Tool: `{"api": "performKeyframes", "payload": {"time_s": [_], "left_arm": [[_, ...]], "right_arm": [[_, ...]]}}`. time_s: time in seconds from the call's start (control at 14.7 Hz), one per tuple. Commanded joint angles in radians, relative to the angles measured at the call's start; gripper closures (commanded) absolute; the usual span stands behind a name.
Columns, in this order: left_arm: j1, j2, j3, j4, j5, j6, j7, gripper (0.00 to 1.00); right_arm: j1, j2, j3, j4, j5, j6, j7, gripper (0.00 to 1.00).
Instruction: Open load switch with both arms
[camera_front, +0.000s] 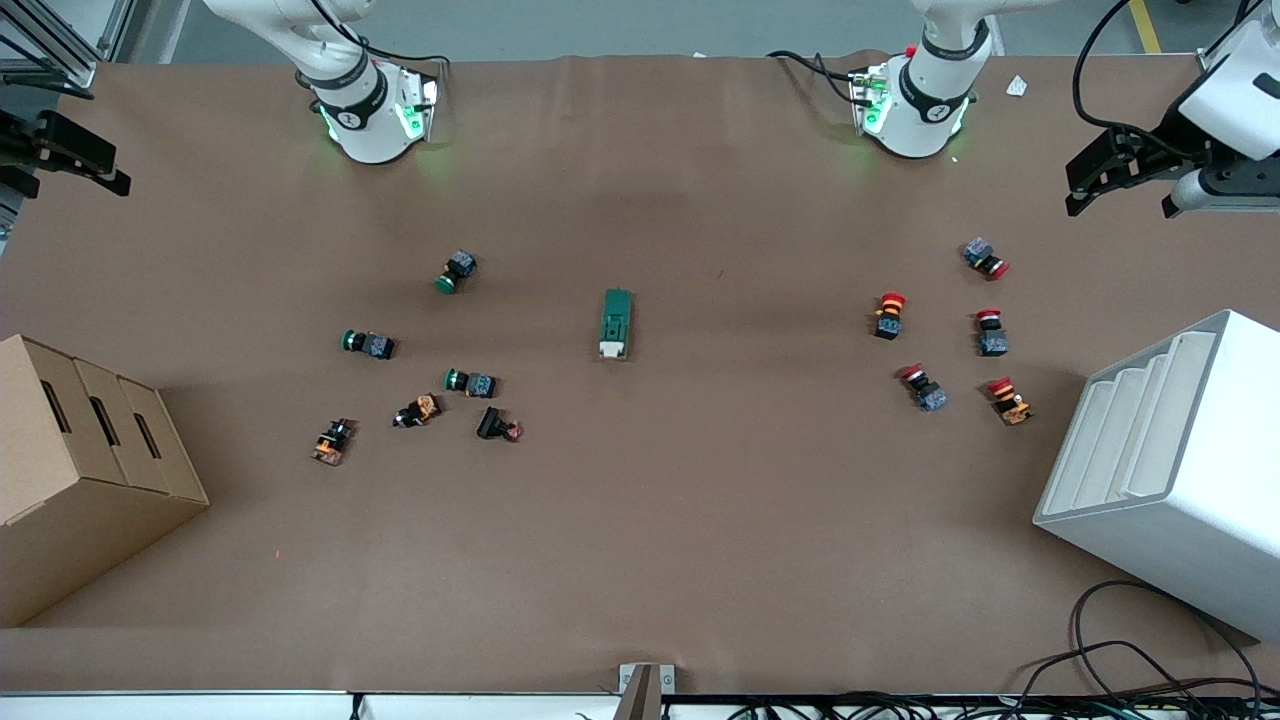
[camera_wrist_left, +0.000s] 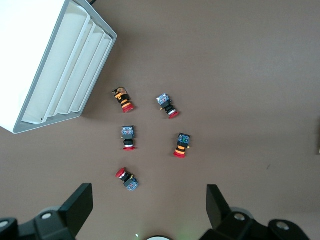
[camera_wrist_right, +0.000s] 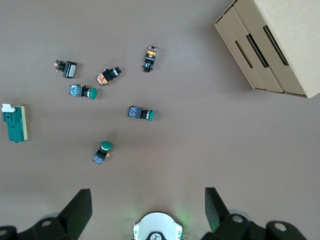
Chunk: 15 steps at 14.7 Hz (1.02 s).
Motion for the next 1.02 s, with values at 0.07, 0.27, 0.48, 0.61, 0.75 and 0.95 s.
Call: {"api": "performKeyframes", "payload": {"time_s": [0.07,0.27,0.48,0.61,0.75,0.95], "left_arm": [[0.005,0.009,-0.005,0.023,0.001,-0.010,0.008,0.00],[-0.001,0.012,-0.005,0.024,-0.001,-0.010,0.002,0.00],[-0.017,0.068,-0.011,0.064,-0.008,-0.007,-0.012,0.00],[-0.058,0.093,-0.039,0.070,-0.002,0.027,-0.045,0.00],[-0.081,0.137,-0.098,0.067,0.002,0.084,-0.163,0.00],[-0.107,0.217,-0.207,0.061,0.008,0.192,-0.313,0.00]], "right_arm": [[-0.008,-0.026,0.005,-0.030,-0.001,0.006,-0.008,0.00],[-0.010,-0.026,0.005,-0.030,-0.001,0.004,-0.001,0.00],[-0.010,-0.026,0.005,-0.031,0.003,0.003,0.005,0.00],[-0.010,-0.026,0.005,-0.031,0.004,0.003,0.009,0.00],[-0.010,-0.026,0.005,-0.031,0.009,0.003,0.032,0.00],[-0.011,-0.026,0.005,-0.031,0.025,0.004,0.034,0.00]]}}
